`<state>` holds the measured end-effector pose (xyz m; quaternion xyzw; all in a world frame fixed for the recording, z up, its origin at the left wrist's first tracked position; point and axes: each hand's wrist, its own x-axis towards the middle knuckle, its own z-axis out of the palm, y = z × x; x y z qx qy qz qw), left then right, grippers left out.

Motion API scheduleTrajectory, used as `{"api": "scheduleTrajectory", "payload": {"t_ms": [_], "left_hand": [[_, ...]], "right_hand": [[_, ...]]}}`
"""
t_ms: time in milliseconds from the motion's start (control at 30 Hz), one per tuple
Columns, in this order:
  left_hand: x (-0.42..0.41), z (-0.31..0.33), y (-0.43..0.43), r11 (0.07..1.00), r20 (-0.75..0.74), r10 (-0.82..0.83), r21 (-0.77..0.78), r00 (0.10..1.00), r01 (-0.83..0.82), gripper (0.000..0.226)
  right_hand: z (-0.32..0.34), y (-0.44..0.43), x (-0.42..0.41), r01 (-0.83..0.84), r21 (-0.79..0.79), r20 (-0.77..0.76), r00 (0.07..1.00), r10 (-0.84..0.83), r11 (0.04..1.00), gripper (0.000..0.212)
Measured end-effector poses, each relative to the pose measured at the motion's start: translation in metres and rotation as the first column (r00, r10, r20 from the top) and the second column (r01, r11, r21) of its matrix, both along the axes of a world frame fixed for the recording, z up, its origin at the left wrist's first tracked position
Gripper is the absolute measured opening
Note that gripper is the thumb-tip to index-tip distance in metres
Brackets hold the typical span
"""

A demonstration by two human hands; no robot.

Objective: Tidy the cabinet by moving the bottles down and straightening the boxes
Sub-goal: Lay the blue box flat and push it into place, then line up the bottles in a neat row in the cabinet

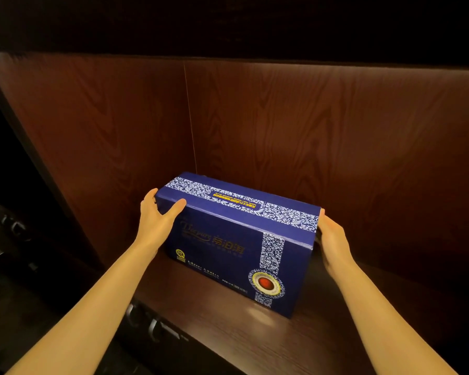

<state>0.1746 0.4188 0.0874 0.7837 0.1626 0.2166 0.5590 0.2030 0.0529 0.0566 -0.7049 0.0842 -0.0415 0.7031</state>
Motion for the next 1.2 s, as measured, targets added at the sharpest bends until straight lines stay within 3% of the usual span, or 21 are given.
{"api": "scheduleTrajectory", "payload": {"t_ms": [167, 267, 400, 600, 733, 967, 1200], "left_hand": [[-0.014, 0.008, -0.003, 0.975, 0.006, -0.007, 0.22, 1.0, 0.005, 0.089], [-0.032, 0.012, -0.009, 0.916, 0.051, -0.035, 0.402, 0.998, 0.011, 0.079], [-0.06, 0.022, -0.017, 0.85, 0.098, -0.141, 0.522, 0.985, 0.069, 0.064], [-0.112, 0.045, -0.034, 0.733, 0.145, -0.329, 0.662, 0.933, 0.156, 0.049], [-0.146, 0.054, -0.055, 0.683, 0.14, -0.432, 0.696, 0.891, 0.222, 0.049], [-0.194, 0.056, -0.116, 0.618, 0.146, -0.606, 0.705, 0.782, 0.348, 0.049], [-0.24, 0.062, -0.217, 0.527, 0.159, -0.792, 0.667, 0.59, 0.527, 0.048]], "right_hand": [[0.018, -0.004, -0.015, 0.111, -0.382, 0.131, 0.989, -0.065, 0.918, 0.038], [0.032, -0.004, -0.037, 0.214, -0.459, 0.231, 0.966, -0.117, 0.862, 0.033], [0.056, -0.001, -0.082, 0.339, -0.558, 0.362, 0.921, -0.145, 0.758, 0.032], [0.095, 0.017, -0.168, 0.408, -0.735, 0.532, 0.842, 0.086, 0.542, 0.034], [0.107, 0.027, -0.231, 0.467, -0.784, 0.551, 0.827, 0.111, 0.408, 0.037], [0.105, 0.009, -0.328, 0.531, -0.756, 0.571, 0.821, -0.012, 0.383, 0.034], [0.101, -0.047, -0.421, 0.581, -0.764, 0.547, 0.814, -0.197, 0.281, 0.03]]}}
